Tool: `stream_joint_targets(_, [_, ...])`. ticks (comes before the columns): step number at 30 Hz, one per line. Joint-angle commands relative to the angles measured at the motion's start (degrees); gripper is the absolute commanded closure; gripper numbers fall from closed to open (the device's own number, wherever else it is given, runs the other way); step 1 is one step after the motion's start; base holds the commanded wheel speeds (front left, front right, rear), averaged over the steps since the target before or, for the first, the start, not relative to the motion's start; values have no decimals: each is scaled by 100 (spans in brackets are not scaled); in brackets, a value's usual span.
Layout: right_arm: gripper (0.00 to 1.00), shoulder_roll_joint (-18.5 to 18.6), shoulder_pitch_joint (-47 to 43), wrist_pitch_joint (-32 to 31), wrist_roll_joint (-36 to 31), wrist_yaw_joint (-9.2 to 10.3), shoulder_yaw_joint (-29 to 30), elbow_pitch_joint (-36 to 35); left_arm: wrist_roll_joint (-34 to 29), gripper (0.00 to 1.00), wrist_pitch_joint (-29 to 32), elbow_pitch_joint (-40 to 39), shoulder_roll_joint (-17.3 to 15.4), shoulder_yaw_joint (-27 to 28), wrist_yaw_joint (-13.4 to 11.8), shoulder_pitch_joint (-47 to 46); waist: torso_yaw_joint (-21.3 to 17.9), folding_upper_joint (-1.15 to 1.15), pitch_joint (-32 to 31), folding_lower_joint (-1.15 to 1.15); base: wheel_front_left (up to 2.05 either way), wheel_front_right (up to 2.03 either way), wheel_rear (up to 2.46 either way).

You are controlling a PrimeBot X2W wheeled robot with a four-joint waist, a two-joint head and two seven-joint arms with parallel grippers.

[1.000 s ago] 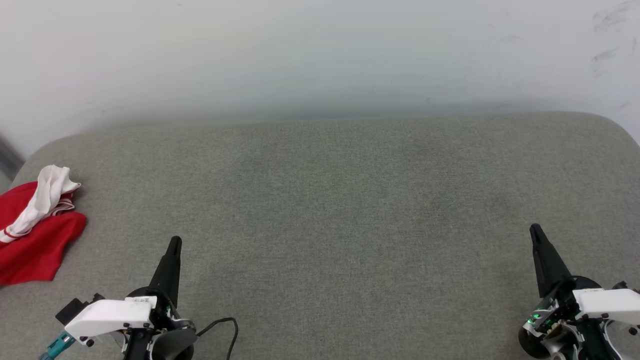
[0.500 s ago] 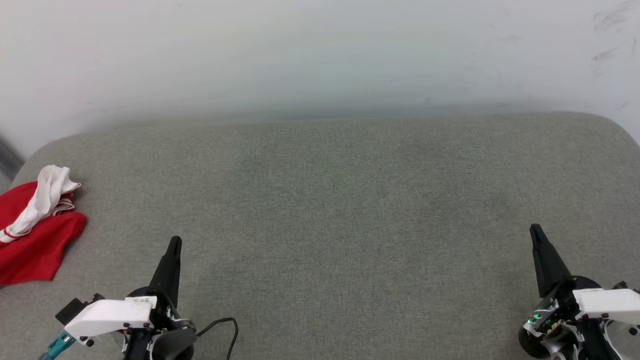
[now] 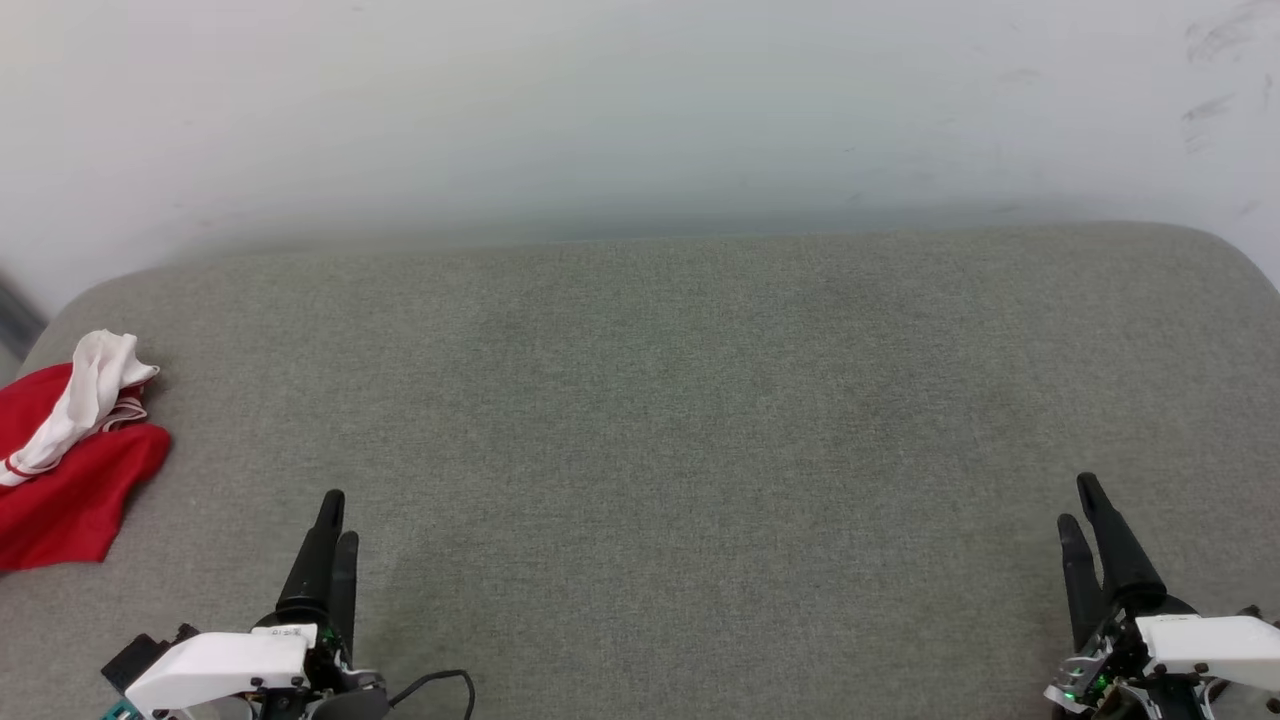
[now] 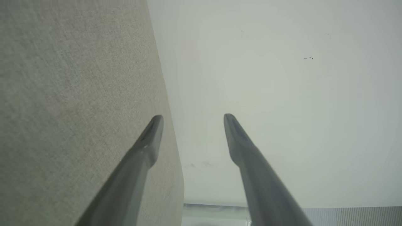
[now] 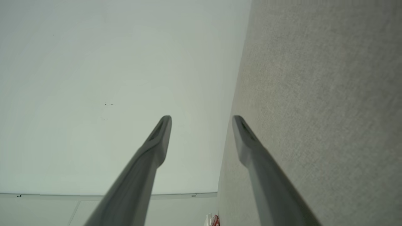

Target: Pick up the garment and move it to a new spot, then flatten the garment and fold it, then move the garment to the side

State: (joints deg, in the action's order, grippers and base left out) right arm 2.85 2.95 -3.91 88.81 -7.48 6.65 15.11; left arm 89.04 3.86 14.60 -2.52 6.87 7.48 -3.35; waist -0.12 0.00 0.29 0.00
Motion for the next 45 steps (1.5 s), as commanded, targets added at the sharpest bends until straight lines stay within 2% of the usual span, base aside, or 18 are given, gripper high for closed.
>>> stream_joint_targets(1, [0,8,74,48,-135,0,24,-139,-117,0,-47,-139,-20,55,-5,-56,0,0,2,0,0,0,0])
stream_joint_targets(7, [0,9,43,206,-858,0,100,-391,-828,0,-206,-407,-22,98,-163,-57,-4,0,19,0,0,0,0])
stream_joint_targets(20, [0,9,-56,518,-2544,-1,-3,-973,-2561,0,-518,-1037,-27,-221,-834,99,-18,0,45,0,0,0,0])
stream_joint_targets(31, [0,9,-189,748,-3975,-1,-230,-1256,-3957,0,-747,-1235,-30,-500,-1220,227,-17,0,51,0,0,0,0])
stream_joint_targets(45, [0,8,-339,1012,-5306,-1,-355,-1359,-5219,0,-1006,-1366,-176,-878,-1649,363,-12,0,52,0,0,0,0])
